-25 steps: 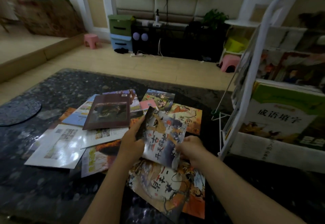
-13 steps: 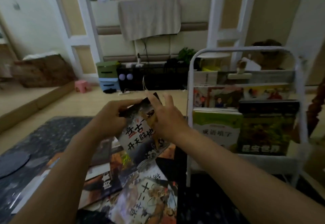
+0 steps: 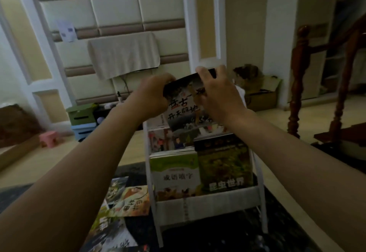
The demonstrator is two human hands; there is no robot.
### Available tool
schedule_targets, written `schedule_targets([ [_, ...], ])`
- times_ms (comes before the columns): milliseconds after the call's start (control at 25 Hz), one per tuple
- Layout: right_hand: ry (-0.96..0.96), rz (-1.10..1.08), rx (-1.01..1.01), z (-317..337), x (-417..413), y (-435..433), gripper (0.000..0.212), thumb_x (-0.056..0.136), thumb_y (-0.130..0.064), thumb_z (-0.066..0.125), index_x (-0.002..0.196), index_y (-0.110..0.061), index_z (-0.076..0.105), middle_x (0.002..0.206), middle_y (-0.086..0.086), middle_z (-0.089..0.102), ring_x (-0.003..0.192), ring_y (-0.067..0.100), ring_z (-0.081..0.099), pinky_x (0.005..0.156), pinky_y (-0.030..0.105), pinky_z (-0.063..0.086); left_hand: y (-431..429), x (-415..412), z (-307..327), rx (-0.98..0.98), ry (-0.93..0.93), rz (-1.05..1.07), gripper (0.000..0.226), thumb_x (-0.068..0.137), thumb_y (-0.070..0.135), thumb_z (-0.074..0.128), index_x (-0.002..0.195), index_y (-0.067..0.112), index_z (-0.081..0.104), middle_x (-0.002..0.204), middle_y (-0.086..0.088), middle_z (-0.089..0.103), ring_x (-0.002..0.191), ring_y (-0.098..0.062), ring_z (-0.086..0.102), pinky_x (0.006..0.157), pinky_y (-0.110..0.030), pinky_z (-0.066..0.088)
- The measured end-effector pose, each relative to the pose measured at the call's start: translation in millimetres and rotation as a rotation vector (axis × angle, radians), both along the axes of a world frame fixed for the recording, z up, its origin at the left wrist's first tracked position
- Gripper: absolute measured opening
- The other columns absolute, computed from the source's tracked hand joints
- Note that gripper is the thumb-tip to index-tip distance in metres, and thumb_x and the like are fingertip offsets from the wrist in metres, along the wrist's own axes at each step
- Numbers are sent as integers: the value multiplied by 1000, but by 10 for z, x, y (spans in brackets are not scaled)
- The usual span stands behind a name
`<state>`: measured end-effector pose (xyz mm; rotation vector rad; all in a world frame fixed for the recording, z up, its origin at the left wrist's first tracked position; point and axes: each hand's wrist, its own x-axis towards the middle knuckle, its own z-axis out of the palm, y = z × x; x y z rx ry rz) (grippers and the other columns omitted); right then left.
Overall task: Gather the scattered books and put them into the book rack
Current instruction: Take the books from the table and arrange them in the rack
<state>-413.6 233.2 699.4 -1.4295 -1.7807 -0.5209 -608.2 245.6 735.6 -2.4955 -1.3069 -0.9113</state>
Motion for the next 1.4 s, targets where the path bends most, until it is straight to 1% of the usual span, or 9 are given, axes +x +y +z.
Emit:
schedule_targets([
  [120,-2,-86,28,-34,413,176,54,93,-12,60,143,-17,39,131,23,38,99,45,57,77,45,52,241,425,-6,39,107,-16,57,78,14,77,130,18,53,115,-5,59,105,-21,58,89,-37,52],
  [360,-74,-161,-22,-402,884,487,60,91,-10,61,144,-14,35,126,25,40,95,45,56,68,45,49,456,840,-320,24,182,15,50,84,6,68,131,13,51,125,-8,58,115,-25,53,91,-28,41],
  [520,-130,-181,4,-594,872,595,57,85,-7,67,136,-10,41,118,26,46,90,45,57,64,46,50,644,838,-525,26,133,47,31,87,5,62,115,12,52,111,-11,60,97,-27,58,74,-30,43],
  [800,-83,-128,-70,-611,751,628,53,93,-3,53,142,-6,34,135,28,35,115,44,47,78,46,50,785,705,-641,120,39,47,18,86,3,63,102,10,60,96,1,55,87,-14,52,69,-18,39],
  [1000,-232,-234,-114,-852,781,657,37,90,-5,57,126,-2,49,123,26,48,103,40,54,72,41,48,846,750,-984,62,121,33,19,87,5,60,106,7,58,103,-11,59,91,-27,58,76,-36,51],
  [1080,-312,-296,-134,-932,757,678,27,86,-6,64,112,-1,59,111,24,59,99,40,58,73,44,51,850,758,-1119,46,142,41,30,91,9,58,121,4,53,108,-12,59,96,-30,60,78,-38,52],
  [1160,-375,-317,-163,-952,747,697,23,88,-6,61,110,0,63,113,24,62,107,42,57,82,49,50,850,754,-1212,40,143,43,41,91,9,59,131,5,48,113,-13,61,102,-30,60,82,-40,53],
  [1280,-437,-316,-217,-934,735,695,24,93,-8,53,112,-7,67,121,20,61,115,41,53,94,51,41,850,736,-1289,57,109,28,27,88,7,62,115,9,60,114,-11,62,104,-28,60,84,-35,49],
  [1400,-473,-333,-275,-906,684,661,22,93,-11,55,110,-12,68,122,19,61,114,40,53,95,50,39,878,676,-1361,48,92,68,20,88,13,64,109,10,64,114,-9,61,103,-26,56,86,-35,47],
])
